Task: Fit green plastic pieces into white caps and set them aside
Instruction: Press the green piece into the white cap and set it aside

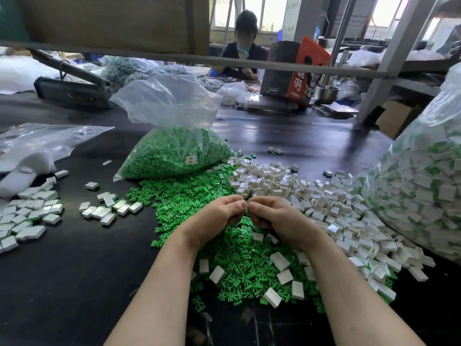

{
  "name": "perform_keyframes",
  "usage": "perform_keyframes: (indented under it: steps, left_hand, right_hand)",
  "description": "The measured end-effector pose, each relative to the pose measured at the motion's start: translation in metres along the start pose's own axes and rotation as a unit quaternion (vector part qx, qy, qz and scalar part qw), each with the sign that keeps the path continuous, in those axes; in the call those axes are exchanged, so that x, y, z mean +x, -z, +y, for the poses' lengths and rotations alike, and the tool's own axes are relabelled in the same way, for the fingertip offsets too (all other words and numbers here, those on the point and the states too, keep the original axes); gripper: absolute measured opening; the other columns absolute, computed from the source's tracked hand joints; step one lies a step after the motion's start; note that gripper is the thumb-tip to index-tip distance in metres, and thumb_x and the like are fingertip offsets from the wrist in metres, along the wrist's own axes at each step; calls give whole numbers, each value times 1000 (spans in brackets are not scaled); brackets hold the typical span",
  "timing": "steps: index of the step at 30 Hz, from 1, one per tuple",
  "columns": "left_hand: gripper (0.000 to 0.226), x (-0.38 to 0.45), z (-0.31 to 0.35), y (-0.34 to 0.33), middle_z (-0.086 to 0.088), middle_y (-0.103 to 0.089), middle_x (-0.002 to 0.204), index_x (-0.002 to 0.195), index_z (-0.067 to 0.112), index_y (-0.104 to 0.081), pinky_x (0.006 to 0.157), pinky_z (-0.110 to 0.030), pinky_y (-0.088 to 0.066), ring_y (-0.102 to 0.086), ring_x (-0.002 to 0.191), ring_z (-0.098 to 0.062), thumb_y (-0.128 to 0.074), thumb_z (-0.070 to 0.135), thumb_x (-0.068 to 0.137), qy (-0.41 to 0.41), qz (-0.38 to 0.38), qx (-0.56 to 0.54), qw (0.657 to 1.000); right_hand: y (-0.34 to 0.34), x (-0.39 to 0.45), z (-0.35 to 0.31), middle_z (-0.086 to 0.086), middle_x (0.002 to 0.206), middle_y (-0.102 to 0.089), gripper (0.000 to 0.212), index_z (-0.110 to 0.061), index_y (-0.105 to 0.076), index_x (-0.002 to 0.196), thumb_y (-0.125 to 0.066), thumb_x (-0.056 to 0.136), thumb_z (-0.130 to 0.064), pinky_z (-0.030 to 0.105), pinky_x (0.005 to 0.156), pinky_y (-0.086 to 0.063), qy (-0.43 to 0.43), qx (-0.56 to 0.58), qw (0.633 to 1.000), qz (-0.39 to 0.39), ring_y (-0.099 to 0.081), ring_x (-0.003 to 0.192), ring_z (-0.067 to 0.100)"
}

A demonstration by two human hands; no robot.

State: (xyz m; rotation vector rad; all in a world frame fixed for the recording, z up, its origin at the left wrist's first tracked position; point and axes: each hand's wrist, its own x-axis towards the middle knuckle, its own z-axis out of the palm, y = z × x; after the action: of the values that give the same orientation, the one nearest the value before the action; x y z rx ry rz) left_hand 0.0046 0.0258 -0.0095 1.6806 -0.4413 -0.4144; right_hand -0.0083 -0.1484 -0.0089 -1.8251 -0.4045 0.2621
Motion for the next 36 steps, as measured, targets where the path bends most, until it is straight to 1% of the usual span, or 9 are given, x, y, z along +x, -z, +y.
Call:
perform_keyframes:
  steps: [6, 12, 17, 23, 27, 30, 33, 35, 36]
  left_hand:
    - [22, -1, -1, 2, 9, -42, 64, 85, 15, -54, 53, -10, -35, -38, 56, -2, -42, 17, 104, 6, -13, 3, 1000]
    - [24, -2, -1, 4, 8, -43, 67, 83, 17, -54, 58, -14, -35, -39, 61, -4, -43, 19, 104, -1, -17, 26, 1000]
    - [24, -3, -1, 3, 18, -51, 63, 85, 20, -59, 59, -9, -38, -45, 62, 1, -44, 20, 104, 2, -20, 21, 1000]
    - [29, -3, -1, 4, 3, -43, 71, 101, -4, -56, 64, -22, -32, -38, 69, -12, -43, 22, 105, 0, -8, 47, 999]
    - [32, -2, -3, 5, -4, -43, 78, 102, -8, -53, 68, -28, -31, -37, 76, -18, -44, 23, 104, -1, 6, 58, 998]
    - [29, -2, -4, 5, -4, -45, 77, 100, -6, -55, 69, -28, -33, -38, 77, -19, -45, 22, 104, 5, 11, 48, 999]
    - [21, 0, -4, 4, -10, -49, 86, 98, 3, -59, 80, -35, -36, -42, 83, -20, -46, 19, 103, 5, 18, 22, 1000]
    - [19, 1, -5, 5, -7, -53, 82, 91, 8, -60, 79, -29, -40, -46, 80, -18, -47, 17, 103, 0, 24, 17, 1000]
    - [21, 1, -5, 6, 0, -54, 75, 88, 11, -61, 73, -21, -41, -48, 75, -13, -47, 17, 103, -3, 26, 22, 999]
  right_hand:
    - [2, -2, -2, -12, 58, -42, 22, -4, -58, 90, -47, 103, -18, 13, 48, -34, -13, 8, 1000, -19, -35, 51, 3]
    - [1, -3, -6, -11, 58, -41, 26, -7, -55, 83, -47, 104, -20, 14, 50, -33, -15, -18, 1000, -17, -35, 51, 3]
    - [-2, -3, -9, -10, 59, -42, 30, -18, -56, 75, -47, 103, -22, 13, 48, -34, -15, -37, 999, -12, -36, 49, 1]
    - [-5, -4, -12, -8, 61, -43, 31, -16, -54, 74, -46, 104, -17, 12, 50, -34, -10, -41, 999, 4, -38, 51, 1]
    - [-5, -2, -11, -5, 63, -44, 27, -11, -56, 79, -47, 103, -17, 15, 54, -36, -3, -77, 997, 11, -40, 54, 3]
    - [-6, -1, -9, -7, 62, -45, 26, -10, -57, 81, -47, 103, -18, 16, 54, -36, 1, -69, 998, 14, -40, 55, 4]
    - [-6, -1, -8, -10, 60, -48, 26, -11, -56, 79, -47, 103, -16, 14, 54, -38, 9, -48, 999, 20, -43, 54, 3]
    - [-7, -1, -8, -11, 61, -50, 27, -12, -57, 78, -47, 103, -16, 14, 55, -40, 13, -31, 999, 24, -46, 55, 3]
    - [-7, -2, -8, -10, 61, -51, 27, -11, -57, 78, -47, 103, -15, 14, 55, -41, 17, -23, 999, 27, -46, 55, 4]
